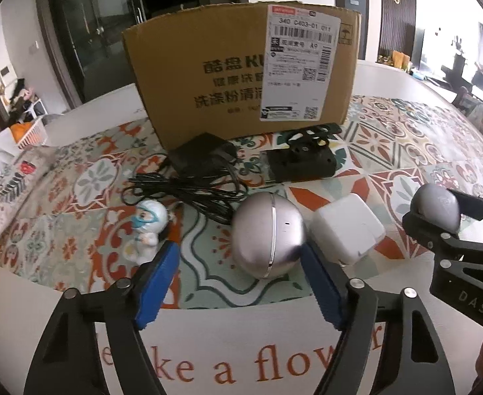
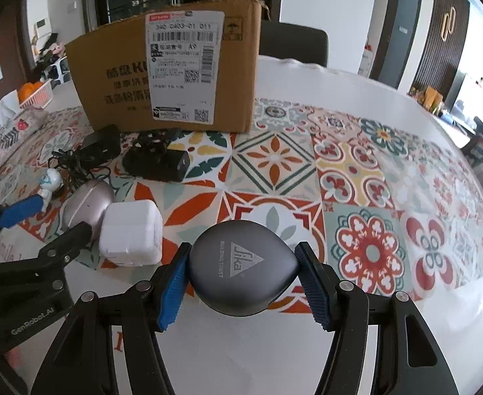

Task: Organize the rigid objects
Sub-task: 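Grasp the silver egg-shaped speaker with the left gripper while the right holds the case, then lift both held items and carry them over the cardboard box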

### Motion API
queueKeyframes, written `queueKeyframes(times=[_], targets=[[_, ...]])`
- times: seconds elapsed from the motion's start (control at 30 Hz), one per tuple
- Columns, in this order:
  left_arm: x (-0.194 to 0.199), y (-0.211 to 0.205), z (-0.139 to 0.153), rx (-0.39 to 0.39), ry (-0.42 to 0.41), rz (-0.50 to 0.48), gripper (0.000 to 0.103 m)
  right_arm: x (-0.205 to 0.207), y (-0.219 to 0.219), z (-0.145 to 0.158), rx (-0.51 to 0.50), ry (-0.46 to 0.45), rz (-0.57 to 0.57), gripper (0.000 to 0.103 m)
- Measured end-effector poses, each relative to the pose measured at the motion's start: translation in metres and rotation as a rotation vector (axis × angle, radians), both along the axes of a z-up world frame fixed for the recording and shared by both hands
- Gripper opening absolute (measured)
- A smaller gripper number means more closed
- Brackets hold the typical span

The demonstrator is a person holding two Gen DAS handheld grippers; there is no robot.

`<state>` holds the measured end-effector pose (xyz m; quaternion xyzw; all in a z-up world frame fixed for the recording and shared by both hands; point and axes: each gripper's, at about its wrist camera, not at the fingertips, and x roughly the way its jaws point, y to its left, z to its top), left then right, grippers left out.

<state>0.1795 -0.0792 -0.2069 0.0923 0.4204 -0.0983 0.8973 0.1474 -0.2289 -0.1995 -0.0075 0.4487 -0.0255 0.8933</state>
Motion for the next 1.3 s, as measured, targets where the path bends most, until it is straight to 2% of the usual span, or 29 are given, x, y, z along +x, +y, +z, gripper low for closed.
queueKeyframes(times=[0.2,0.37,0.6,0.8,1.1,1.3], targets=[[0.005,-0.010,-0.004,-0.006,0.002,-0.039,0.068,-0.001,-0.009,-0.005,0.027,0.019,-0.027,0.063],[0.010,-0.015,-0.007,-0.002,-0.007,-0.038,0.067,0.002,-0.011,-0.007,0.024,0.019,-0.031,0.063],[0.020,-0.017,-0.016,-0.041,0.041,-0.012,0.053,0.007,-0.010,-0.007,0.037,0.017,-0.023,0.063],[0.017,-0.013,-0.014,-0.049,0.052,-0.007,0.053,0.006,-0.007,-0.003,0.048,0.018,-0.019,0.063],[0.001,0.000,0.005,-0.066,0.049,0.008,0.053,-0.001,-0.002,0.012,0.062,0.007,-0.016,0.063],[-0.007,0.011,0.033,-0.069,-0.003,0.020,0.053,-0.006,0.007,0.034,0.071,-0.025,-0.008,0.063]])
